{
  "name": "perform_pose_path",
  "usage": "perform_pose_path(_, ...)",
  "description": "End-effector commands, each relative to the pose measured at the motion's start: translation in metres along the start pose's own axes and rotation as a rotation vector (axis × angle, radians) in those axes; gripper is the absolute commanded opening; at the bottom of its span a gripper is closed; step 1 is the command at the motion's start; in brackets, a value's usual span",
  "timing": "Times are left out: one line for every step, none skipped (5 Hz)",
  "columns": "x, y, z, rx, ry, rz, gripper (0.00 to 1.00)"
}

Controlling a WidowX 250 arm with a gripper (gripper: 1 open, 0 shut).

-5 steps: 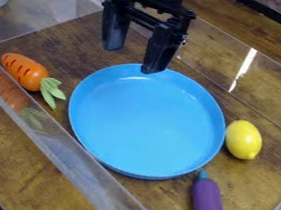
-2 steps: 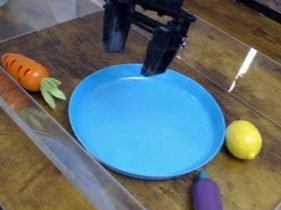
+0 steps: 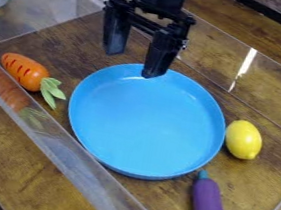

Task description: Move the carrot to the left side

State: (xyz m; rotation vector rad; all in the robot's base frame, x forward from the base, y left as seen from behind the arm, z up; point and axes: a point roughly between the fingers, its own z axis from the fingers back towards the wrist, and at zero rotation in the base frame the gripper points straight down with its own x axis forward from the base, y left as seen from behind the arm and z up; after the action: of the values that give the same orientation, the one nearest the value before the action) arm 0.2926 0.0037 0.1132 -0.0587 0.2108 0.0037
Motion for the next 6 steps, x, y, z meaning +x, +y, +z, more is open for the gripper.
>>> perform_pose_path(0.0043,0.0074,0.0137,-0.008,-0.050,0.027,1.00)
perform_pose_path(0.0044,0.0094,0.0143,-0.013,-0.052,0.037,1.00)
perform_pose_path(0.0066,0.0093,0.0131,-0.010,-0.051,0.031,1.00)
perform_pose_path(0.0087,0.0093,0.0119,-0.007,-0.049,0.025,1.00)
perform_pose_path(0.0106,0.0098,0.0108,-0.008,-0.049,0.018,1.00)
perform_pose_path(0.0118,0.0102,0.0106,-0.011,-0.050,0.013,1.00)
